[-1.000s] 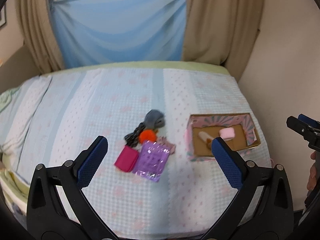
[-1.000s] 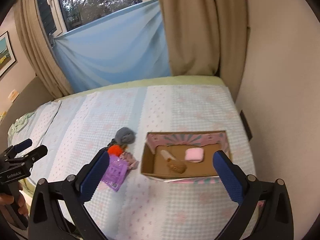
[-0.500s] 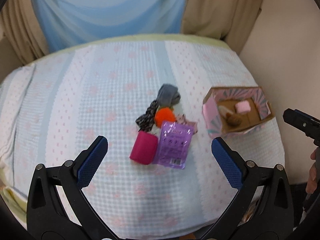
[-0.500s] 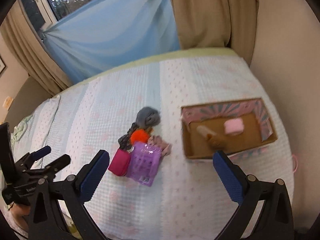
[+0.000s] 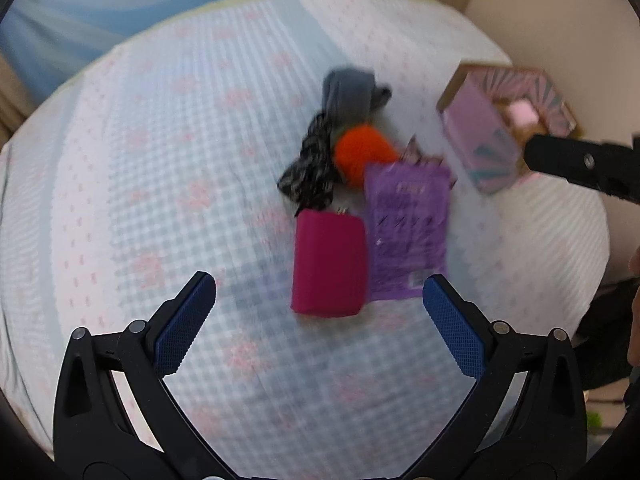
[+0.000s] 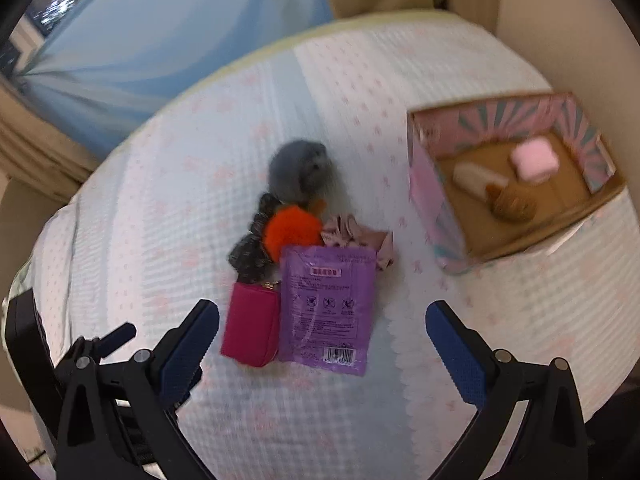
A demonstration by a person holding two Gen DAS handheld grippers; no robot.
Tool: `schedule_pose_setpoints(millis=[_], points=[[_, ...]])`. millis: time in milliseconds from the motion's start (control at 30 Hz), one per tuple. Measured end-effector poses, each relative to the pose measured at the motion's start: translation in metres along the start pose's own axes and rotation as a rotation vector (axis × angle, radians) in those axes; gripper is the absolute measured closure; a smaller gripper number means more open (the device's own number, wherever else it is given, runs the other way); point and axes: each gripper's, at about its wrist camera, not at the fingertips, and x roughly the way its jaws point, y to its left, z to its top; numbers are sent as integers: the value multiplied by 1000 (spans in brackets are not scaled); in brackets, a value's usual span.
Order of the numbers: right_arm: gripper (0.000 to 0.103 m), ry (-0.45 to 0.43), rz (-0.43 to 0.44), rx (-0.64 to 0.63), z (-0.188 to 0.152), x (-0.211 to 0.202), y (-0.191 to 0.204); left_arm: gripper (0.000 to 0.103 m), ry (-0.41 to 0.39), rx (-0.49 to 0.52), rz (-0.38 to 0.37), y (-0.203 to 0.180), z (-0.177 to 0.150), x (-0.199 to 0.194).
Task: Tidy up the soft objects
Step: 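Grasp the magenta pouch with the left tool while the right tool grasps the purple packet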
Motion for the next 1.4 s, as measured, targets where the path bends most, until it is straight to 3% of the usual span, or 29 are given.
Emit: schedule_pose_setpoints(millis=[133,300,700,833,867,1033,1133,1233,1400], points=[[0,45,-31,51,-8,52,-3,0,47,38,-13,6,-7,52],[0,69,-35,52,-11,94,-1,0,52,37,-34,7,-11,90],[1,147,-56,103,-6,166,2,0,26,25,-31,13,0,137],[20,156,-68,117,-7,174,3,1,27,30,-41,8,2,144],[21,157,-77,112,-7,175,4,2,30,32,-40,6,2,145],[49,167,-129,86,-15,182,5,10,57,20,-61,4,1,156],[53,164,-124,84,-20,180,-1,16,65,14,-70,4,1,161],[58,163,-125,84,-24,179,-3,35,59,40,-70,-1,3,162],[64,186,-129,91,-27,178,-1,43,53,83,-65,-13,4,161]])
